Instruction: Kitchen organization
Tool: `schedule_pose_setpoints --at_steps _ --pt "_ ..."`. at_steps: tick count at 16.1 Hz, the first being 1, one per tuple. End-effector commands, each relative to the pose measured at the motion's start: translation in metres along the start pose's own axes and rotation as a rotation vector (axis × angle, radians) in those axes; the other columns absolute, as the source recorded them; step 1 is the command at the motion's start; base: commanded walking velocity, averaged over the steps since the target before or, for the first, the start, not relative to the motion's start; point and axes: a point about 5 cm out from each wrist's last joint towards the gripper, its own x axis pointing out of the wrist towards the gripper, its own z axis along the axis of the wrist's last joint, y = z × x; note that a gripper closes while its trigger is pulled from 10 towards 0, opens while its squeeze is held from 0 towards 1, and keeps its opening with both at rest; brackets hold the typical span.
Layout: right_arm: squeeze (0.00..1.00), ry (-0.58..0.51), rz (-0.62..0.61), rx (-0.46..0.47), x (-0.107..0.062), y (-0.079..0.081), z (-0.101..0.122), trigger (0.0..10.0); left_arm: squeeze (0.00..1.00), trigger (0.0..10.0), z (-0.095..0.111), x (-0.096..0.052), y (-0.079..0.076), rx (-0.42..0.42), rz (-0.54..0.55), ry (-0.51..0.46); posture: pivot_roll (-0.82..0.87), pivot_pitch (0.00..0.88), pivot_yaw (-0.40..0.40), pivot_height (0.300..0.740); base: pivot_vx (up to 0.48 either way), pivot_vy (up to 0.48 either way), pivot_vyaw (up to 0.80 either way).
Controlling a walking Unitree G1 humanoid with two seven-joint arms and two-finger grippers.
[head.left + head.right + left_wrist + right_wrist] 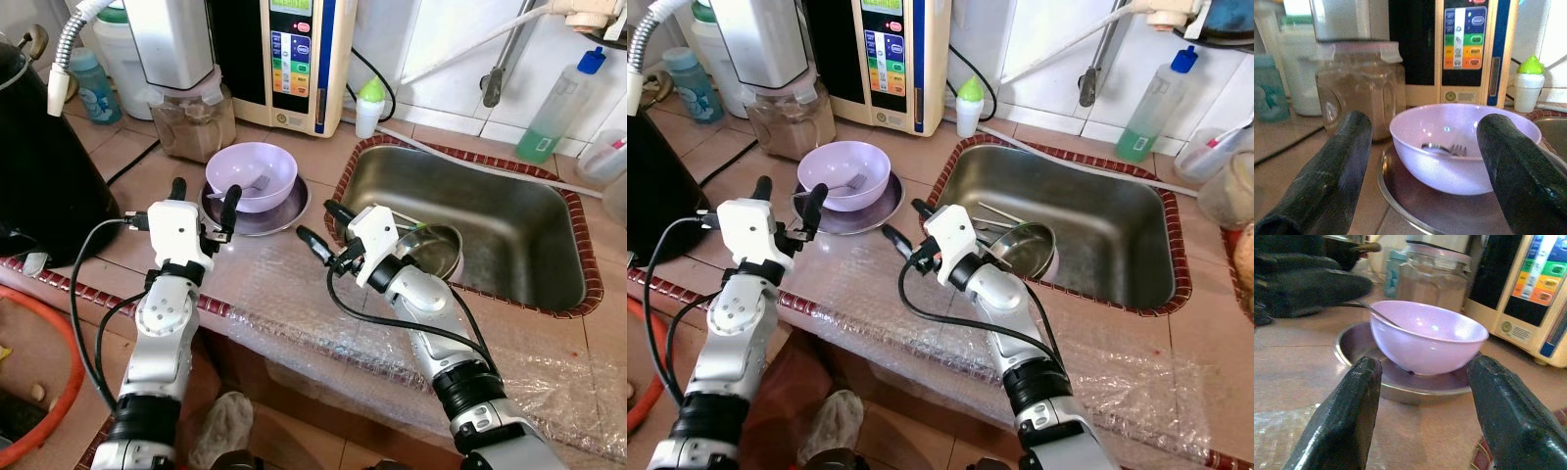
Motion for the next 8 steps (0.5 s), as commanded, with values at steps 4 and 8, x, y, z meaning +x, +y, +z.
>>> schedule_pose_setpoints --at_steps 4,8 --pt "0.00 0.007 0.019 0.001 -0.0021 0.0005 0.0013 10.0 0.00 0.0 -0.0038 0.0061 -0.0063 -0.057 -0.045 0.008 0.04 0.000 -0.008 0.740 0.000 0.000 0.00" --pt "0.00 0.020 0.021 -0.006 -0.0041 0.0025 -0.0007 10.0 0.00 0.0 -0.0036 0.0099 -0.0097 -0.087 -0.072 0.000 0.04 0.000 -0.003 0.740 0.000 0.000 0.00"
